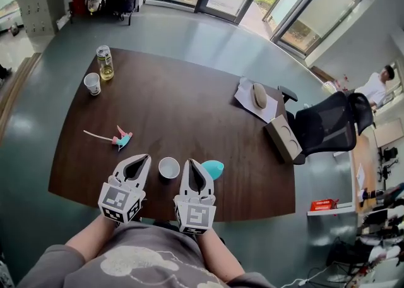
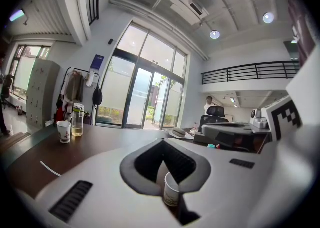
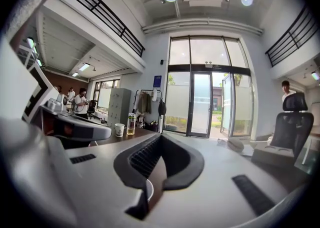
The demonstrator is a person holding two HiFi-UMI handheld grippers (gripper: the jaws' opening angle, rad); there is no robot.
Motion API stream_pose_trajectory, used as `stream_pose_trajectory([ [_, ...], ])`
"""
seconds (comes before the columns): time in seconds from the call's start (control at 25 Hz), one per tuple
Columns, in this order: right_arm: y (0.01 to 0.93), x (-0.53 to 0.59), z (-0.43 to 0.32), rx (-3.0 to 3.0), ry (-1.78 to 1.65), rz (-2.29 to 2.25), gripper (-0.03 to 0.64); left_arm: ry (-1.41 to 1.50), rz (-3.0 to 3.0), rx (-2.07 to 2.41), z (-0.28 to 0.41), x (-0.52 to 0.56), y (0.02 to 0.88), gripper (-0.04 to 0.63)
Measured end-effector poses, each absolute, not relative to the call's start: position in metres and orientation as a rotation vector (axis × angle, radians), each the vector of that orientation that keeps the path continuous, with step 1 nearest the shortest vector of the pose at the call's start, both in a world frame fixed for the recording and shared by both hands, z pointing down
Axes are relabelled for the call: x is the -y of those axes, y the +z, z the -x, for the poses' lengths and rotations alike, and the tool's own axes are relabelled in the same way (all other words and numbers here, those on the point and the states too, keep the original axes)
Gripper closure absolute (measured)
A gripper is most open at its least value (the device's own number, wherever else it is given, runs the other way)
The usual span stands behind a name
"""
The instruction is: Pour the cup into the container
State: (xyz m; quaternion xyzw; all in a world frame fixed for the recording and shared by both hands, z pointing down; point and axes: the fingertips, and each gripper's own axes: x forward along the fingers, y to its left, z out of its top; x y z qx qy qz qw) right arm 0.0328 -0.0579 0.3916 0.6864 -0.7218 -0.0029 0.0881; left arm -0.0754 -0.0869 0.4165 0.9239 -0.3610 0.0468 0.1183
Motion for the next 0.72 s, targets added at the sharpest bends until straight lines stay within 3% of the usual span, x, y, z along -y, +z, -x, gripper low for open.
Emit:
stream_pose_trajectory([
  [0.72, 0.39, 0.063, -0.031, 2.212, 0.011, -1.97, 0.63, 0.155, -2.714, 1.031, 0.065, 0.094, 0.417, 0.589],
])
